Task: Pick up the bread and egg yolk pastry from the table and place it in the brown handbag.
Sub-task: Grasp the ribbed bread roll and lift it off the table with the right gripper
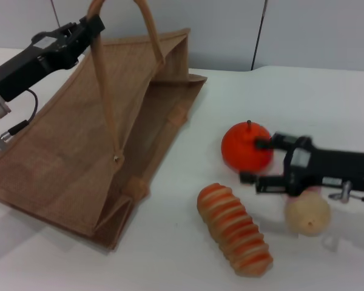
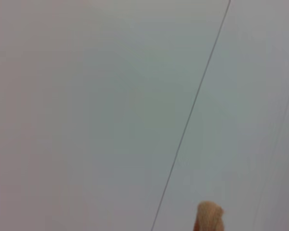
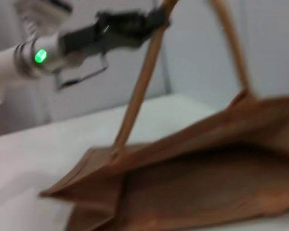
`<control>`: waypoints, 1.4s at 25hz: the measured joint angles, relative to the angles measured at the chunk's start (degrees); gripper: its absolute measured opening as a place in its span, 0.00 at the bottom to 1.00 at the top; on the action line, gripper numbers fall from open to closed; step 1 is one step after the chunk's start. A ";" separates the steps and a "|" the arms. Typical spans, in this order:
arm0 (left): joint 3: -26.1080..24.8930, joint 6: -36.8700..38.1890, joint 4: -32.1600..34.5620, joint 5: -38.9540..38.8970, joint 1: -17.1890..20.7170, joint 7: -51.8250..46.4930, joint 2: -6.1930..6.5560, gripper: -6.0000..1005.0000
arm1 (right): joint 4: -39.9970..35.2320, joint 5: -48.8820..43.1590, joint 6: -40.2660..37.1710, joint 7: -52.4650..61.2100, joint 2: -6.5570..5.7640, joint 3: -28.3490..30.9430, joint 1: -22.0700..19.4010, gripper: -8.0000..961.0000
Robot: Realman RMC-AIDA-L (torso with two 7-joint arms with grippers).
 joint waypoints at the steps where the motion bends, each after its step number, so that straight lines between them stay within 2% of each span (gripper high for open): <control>1: -0.39 -0.37 -0.01 -0.02 0.03 0.19 0.02 0.13 | -0.32 -0.78 -0.20 2.05 0.05 -1.95 0.44 0.92; 5: -3.08 -1.63 -0.03 0.04 0.20 0.26 0.18 0.13 | -1.50 -1.39 -0.52 8.94 0.14 -9.55 2.08 0.92; 8: -4.14 -2.05 -0.05 0.03 0.45 0.26 0.28 0.13 | -5.18 -1.24 -0.55 15.09 0.58 -16.23 2.09 0.91; 13: -4.55 -2.09 -0.09 -0.10 0.59 0.26 0.46 0.13 | -14.17 0.52 -0.58 24.74 1.19 -27.57 -0.17 0.91; 19: -5.19 -2.15 -0.09 -0.16 0.53 0.27 0.47 0.13 | -30.04 4.41 6.12 37.29 0.81 -43.60 -5.80 0.91; 22: -5.67 -2.16 -0.09 -0.20 0.57 0.28 0.49 0.13 | -33.75 4.46 7.55 41.07 0.64 -46.28 -6.66 0.91; 29: -5.83 -2.15 -0.09 -0.19 0.63 0.32 0.48 0.13 | -35.77 3.23 14.21 47.18 0.41 -52.60 -7.20 0.91; 35: -5.83 -2.15 -0.09 -0.20 0.79 0.32 0.45 0.13 | -40.97 -4.04 18.15 55.73 0.42 -56.75 -8.05 0.90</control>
